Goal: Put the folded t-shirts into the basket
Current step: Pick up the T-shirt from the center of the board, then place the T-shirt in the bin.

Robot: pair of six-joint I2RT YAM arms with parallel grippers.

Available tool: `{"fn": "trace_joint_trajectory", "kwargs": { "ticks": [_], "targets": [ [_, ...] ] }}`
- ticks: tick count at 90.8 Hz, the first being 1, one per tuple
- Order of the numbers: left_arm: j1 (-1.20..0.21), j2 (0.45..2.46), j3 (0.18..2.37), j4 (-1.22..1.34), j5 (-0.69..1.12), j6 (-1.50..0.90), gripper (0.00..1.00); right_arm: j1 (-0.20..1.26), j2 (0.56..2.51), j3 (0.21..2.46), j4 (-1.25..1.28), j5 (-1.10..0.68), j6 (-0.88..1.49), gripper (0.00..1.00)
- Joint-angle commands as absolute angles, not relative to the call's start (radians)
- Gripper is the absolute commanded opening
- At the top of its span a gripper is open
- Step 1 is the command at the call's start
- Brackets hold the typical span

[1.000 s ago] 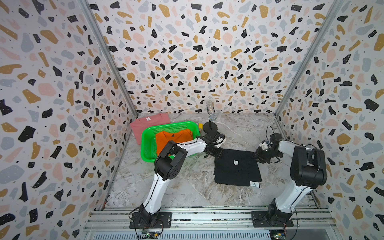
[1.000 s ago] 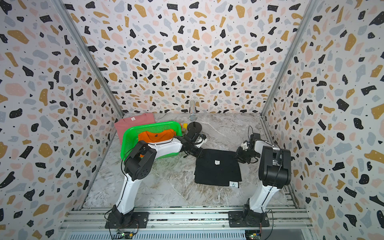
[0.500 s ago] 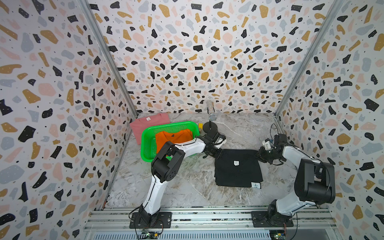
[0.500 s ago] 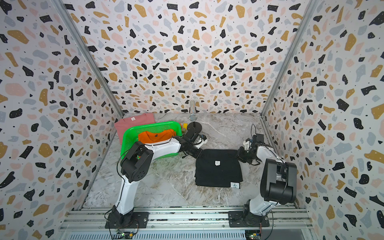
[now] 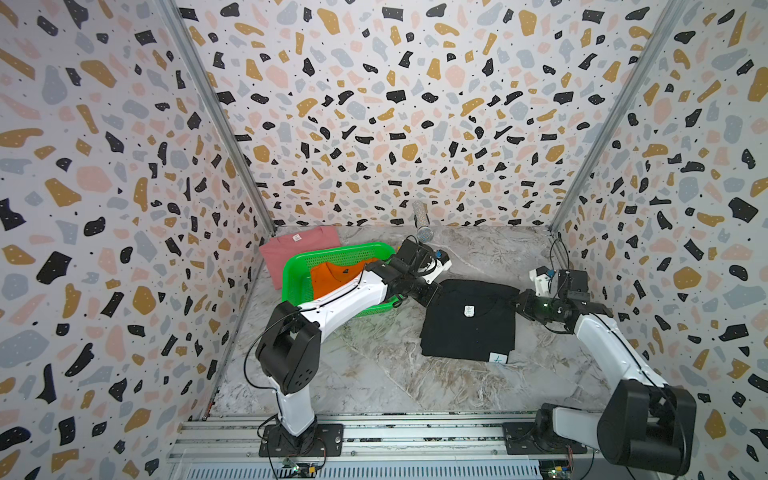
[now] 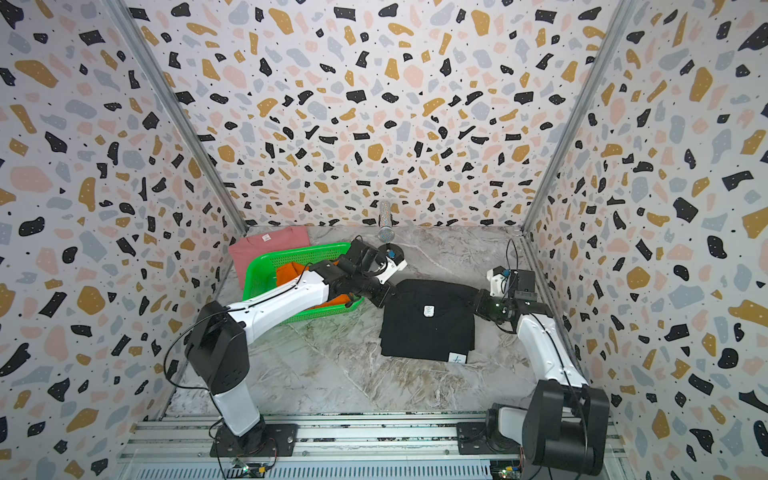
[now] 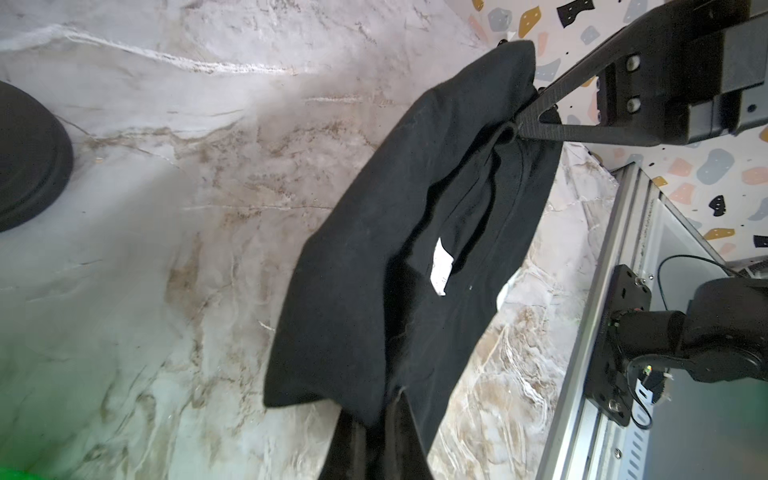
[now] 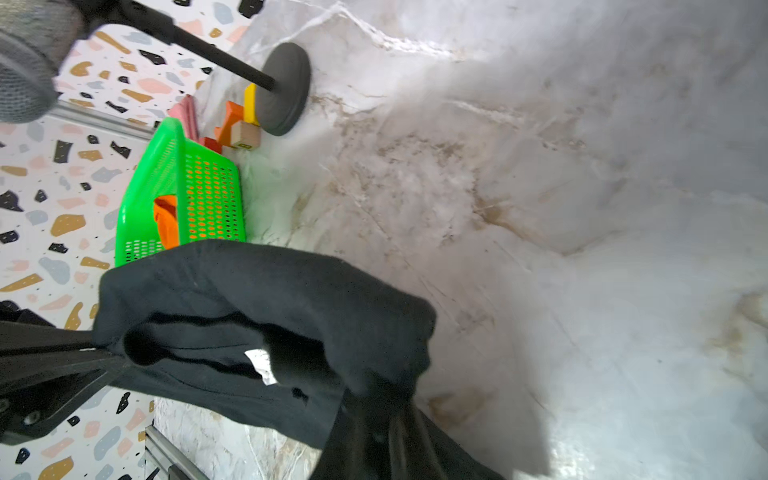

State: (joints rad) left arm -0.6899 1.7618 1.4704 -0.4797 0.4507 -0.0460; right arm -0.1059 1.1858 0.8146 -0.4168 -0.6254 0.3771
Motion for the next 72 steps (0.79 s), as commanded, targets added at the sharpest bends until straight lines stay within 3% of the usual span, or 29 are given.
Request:
{"fn": "trace_joint_trajectory", "kwargs": {
  "ticks": [1,29,72],
  "targets": [
    [-0.654,1.688,1.462,-0.592,0.47,-0.005,0.0,-0.062,1.117,0.858,-0.46,-0.637,0.407,0.0],
    [-0.452,1.501,1.444,-0.765,0.494,0.069,0.0,0.168,1.132,0.991,-0.401,-0.591,0.472,0.0],
    [-0.15,1.278,1.401,-0.94,0.434,0.19,0.0,0.545,1.491,1.361,-0.254,-0.484,0.501,0.0]
  ]
}}
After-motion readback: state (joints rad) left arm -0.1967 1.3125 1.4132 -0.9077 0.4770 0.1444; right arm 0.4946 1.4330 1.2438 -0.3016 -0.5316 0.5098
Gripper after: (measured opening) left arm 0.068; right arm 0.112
